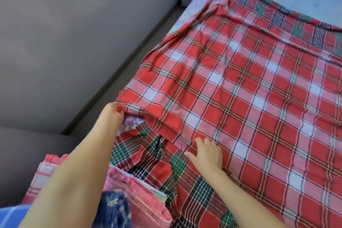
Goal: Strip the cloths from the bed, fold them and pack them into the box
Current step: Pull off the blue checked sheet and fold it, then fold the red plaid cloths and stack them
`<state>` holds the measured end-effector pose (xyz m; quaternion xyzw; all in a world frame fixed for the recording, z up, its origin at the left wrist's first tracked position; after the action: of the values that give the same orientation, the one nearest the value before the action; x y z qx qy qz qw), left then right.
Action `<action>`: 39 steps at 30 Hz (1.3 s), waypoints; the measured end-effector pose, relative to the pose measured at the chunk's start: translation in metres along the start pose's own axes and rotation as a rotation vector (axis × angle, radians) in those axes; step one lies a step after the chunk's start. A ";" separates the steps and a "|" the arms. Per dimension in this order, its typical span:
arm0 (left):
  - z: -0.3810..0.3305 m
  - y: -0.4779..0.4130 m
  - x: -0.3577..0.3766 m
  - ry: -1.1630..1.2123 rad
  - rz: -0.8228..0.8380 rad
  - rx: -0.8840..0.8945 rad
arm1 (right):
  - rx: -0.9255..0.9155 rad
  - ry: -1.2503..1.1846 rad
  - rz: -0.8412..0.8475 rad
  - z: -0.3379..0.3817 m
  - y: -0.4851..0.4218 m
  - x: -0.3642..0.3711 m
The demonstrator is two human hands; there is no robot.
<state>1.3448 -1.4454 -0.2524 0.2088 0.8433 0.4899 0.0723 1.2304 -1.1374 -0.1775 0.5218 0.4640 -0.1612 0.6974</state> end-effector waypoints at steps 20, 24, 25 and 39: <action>-0.228 0.300 0.171 -0.391 0.284 1.024 | 0.104 -0.526 -0.007 -0.100 0.116 -0.078; -0.211 0.423 0.260 -0.948 0.263 1.384 | 0.165 -0.598 -0.079 -0.157 0.183 -0.109; -0.198 0.450 0.279 -1.039 0.265 1.436 | 0.171 -0.614 -0.096 -0.172 0.198 -0.118; 0.078 0.639 0.424 -1.482 0.529 1.445 | 0.445 -0.901 -0.475 -0.404 0.466 -0.113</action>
<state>1.1679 -0.9274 0.2900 0.6243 0.6074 -0.3749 0.3173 1.3087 -0.6244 0.1744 0.4171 0.1795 -0.6153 0.6444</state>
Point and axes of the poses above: each hand's wrist, its own y-axis away from the middle knuckle, its own x-axis out of the palm, z = x × y, the point moved 9 cm from there along -y, towards the middle knuckle, and after that the axes turned 10 degrees about z, right-handed, at the moved point
